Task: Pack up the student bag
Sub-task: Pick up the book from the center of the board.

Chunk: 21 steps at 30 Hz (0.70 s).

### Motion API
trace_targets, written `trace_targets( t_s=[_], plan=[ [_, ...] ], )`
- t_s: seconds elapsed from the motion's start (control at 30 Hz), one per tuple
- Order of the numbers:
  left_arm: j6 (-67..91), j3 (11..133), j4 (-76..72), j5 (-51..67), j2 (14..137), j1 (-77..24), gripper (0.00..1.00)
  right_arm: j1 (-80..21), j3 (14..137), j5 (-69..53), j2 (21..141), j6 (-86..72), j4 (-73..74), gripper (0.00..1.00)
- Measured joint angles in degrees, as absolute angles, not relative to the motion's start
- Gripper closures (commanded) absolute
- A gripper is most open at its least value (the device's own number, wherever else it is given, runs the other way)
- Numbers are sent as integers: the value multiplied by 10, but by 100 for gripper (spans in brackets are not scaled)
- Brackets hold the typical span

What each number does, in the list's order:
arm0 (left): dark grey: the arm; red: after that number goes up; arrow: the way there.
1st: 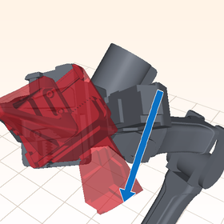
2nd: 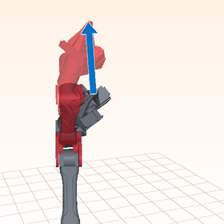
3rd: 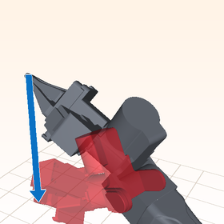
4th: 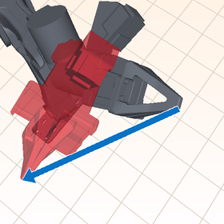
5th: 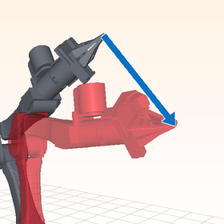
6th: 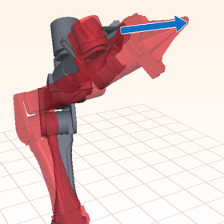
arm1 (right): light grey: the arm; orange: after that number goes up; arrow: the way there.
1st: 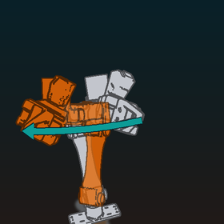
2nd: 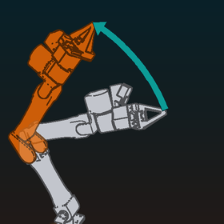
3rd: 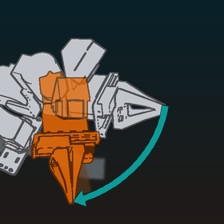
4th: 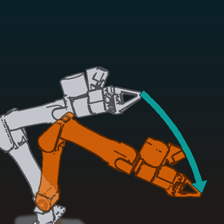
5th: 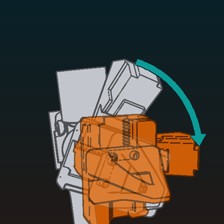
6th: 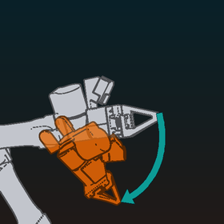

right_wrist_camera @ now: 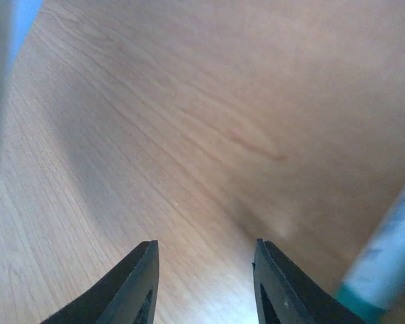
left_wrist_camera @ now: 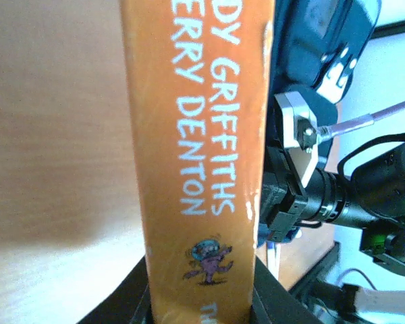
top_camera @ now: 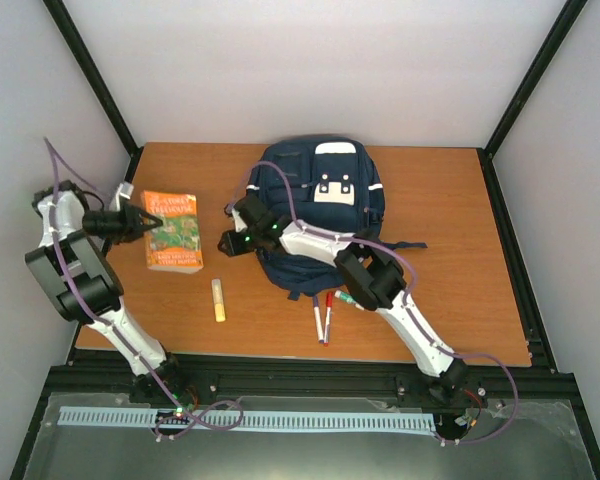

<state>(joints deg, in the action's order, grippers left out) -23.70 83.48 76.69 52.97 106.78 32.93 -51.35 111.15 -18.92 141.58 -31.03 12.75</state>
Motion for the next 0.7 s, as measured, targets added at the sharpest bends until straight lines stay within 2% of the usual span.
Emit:
trace_targets(
  t_s=[0.13,0.3,0.47,0.7],
  plan=[
    [-220,913,771,536,1033,329,99,-482,1111,-200,1374,-212,154,49],
    [-168,992,755,558,1020,317,99,-427,1103,-218,1254,-84,177,34],
    [-136,1046,730,559,1020,250,99,-379,1093,-236,1122,21,189,15],
    [-102,1185,728,587,1067,166,99,-380,1038,-245,1013,90,204,0]
  ],
)
